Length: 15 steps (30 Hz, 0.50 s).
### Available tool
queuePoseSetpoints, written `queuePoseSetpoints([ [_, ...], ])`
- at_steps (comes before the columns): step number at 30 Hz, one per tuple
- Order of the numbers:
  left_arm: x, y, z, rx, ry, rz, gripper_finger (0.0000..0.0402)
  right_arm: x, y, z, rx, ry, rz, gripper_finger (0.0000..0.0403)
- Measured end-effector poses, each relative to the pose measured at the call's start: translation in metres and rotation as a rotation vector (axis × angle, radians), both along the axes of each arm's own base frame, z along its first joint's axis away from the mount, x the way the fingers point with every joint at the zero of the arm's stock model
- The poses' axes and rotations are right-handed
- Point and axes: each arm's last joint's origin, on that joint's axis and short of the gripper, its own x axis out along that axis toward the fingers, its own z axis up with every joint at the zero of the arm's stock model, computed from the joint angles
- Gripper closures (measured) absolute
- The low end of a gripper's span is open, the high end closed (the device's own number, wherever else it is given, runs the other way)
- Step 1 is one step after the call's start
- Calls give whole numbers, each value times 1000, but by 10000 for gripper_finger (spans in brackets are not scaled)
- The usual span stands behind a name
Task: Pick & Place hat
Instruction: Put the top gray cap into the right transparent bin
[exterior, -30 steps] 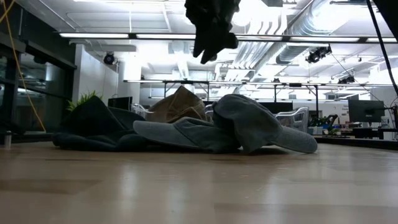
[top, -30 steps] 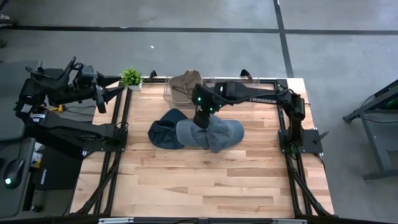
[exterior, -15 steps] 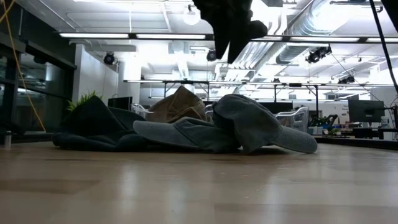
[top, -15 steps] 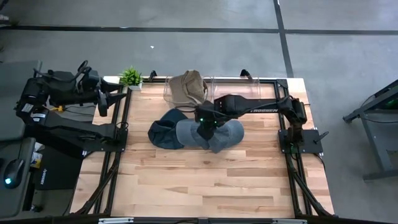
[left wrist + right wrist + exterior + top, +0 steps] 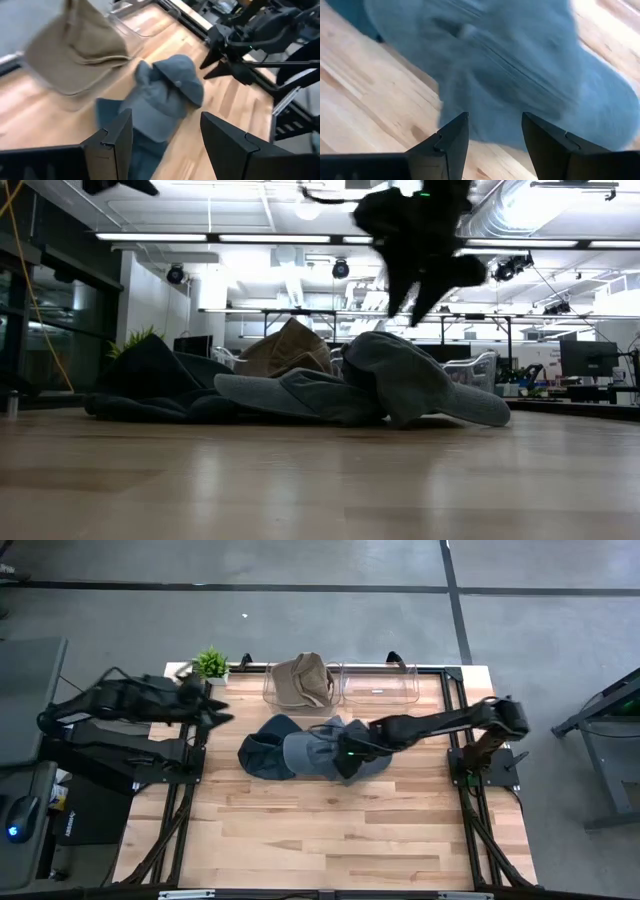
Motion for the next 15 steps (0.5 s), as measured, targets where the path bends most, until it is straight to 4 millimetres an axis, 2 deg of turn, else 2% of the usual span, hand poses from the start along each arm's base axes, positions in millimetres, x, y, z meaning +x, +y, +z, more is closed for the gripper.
queuePoseSetpoints([
  [8, 53, -2, -43, -98, -85, -74, 208, -73, -1, -7, -2, -97, -171, 226],
  [15, 96, -2, -67, -143, -38, -91, 208, -112, -6, -33, 17, -154, -272, 226],
])
